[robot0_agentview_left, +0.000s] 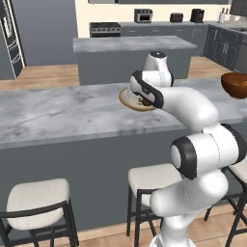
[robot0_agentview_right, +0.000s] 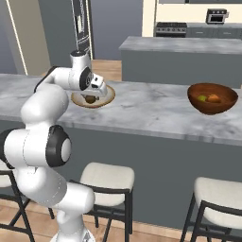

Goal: Take the fruits from the plate on the dining counter and place two fruits in each bowl.

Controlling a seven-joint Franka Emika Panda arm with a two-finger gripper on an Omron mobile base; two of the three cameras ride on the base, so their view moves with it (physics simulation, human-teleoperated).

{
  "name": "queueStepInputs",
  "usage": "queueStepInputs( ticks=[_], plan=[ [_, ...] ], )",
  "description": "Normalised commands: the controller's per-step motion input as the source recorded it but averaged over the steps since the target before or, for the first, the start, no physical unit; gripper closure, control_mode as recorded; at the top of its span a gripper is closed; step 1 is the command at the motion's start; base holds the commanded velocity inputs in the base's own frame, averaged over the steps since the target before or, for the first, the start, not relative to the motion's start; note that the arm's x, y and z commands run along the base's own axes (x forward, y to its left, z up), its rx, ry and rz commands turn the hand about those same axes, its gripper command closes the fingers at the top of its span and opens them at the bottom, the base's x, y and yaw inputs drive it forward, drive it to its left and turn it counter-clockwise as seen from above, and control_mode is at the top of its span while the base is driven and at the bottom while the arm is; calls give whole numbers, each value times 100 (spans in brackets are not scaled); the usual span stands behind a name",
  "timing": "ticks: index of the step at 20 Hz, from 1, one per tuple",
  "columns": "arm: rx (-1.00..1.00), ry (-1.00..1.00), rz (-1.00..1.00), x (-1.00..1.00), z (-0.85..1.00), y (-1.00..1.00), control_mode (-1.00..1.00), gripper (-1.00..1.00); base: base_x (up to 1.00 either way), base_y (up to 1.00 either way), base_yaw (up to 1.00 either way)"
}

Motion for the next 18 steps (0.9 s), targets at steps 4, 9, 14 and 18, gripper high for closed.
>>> queueStepInputs(
  ticks=[4,9,14,18],
  plan=[
    [0,0,0,25,-21,3,-100,-100,0,0,0],
    [0,2,0,6,0,3,-100,-100,0,0,0],
    [0,0,0,0,1,0,-100,-100,0,0,0],
    [0,0,0,-9,13,0,-100,-100,0,0,0]
  ],
)
